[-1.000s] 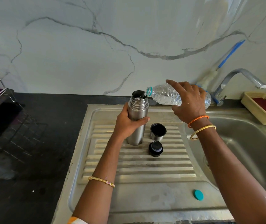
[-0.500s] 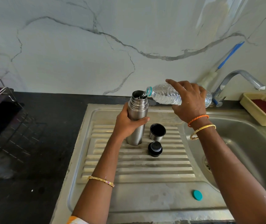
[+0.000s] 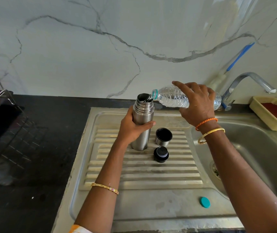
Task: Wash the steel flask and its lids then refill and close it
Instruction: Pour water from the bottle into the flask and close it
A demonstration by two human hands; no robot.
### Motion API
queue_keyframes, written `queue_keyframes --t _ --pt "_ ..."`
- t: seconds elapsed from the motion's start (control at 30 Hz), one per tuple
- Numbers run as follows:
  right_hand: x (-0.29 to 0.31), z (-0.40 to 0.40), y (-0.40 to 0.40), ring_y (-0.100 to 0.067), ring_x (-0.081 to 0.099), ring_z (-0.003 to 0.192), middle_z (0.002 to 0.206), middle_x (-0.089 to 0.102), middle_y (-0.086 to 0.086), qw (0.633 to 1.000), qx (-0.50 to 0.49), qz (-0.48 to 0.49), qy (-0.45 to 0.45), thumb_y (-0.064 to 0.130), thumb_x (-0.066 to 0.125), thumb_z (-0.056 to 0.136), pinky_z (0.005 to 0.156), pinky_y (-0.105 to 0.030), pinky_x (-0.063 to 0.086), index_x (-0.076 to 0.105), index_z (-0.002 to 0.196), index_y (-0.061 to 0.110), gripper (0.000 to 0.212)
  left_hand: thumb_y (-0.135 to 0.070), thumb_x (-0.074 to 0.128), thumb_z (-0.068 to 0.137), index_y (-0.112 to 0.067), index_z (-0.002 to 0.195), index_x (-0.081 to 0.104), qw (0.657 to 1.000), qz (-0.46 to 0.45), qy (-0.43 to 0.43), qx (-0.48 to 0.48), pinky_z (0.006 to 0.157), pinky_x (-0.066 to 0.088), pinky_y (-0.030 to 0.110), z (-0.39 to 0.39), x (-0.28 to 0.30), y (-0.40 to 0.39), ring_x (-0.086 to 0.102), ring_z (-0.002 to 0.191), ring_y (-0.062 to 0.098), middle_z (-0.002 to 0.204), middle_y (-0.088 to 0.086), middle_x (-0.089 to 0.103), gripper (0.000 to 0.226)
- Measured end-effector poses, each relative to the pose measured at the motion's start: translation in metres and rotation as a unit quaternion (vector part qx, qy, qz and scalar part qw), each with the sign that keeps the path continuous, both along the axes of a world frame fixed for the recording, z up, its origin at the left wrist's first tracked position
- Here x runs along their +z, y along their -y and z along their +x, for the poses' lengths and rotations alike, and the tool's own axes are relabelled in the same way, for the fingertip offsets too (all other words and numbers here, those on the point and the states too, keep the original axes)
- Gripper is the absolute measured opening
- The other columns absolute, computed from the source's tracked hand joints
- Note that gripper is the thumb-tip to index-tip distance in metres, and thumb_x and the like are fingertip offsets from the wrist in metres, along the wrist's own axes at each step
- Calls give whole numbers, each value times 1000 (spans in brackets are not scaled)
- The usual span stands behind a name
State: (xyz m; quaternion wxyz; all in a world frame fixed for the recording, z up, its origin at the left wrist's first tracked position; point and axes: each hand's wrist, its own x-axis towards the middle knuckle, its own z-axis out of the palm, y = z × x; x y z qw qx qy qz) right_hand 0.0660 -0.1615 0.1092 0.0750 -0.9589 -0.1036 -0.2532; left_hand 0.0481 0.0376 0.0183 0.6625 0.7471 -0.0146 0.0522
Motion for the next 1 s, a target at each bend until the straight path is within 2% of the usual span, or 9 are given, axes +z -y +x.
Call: queue_keyframes --t 0.17,0.6,0.73,1.0 --pt "1 1 0 -35 46 116 123 56 -7 1000 -2 -5 6 0 68 65 101 -51 25 42 138 36 85 -24 89 64 -38 114 50 1000 -3 0 0 83 53 23 0 -1 -1 64 98 2 109 -14 66 65" --pt "1 2 1 -34 48 112 119 59 -6 1000 1 -6 24 -2 67 62 99 -50 26 46 135 35 85 -22 88 66 -35 121 49 1000 -4 5 -3 79 52 17 -2 2 0 63 97 -1 109 -16 65 69" --pt "2 3 1 -35 49 112 118 59 -7 1000 5 -4 28 -2 68 61 99 -51 27 47 135 35 85 -22 88 66 -35 122 49 1000 -3 7 -4 82 53 20 -2 1 0 63 99 1 111 -13 65 69" --pt "3 2 1 -35 48 114 120 58 -8 1000 5 -8 26 -2 68 63 100 -52 26 47 135 35 84 -20 87 67 -40 116 47 1000 -5 8 -6 76 51 12 -4 3 0 63 97 -2 108 -17 65 66"
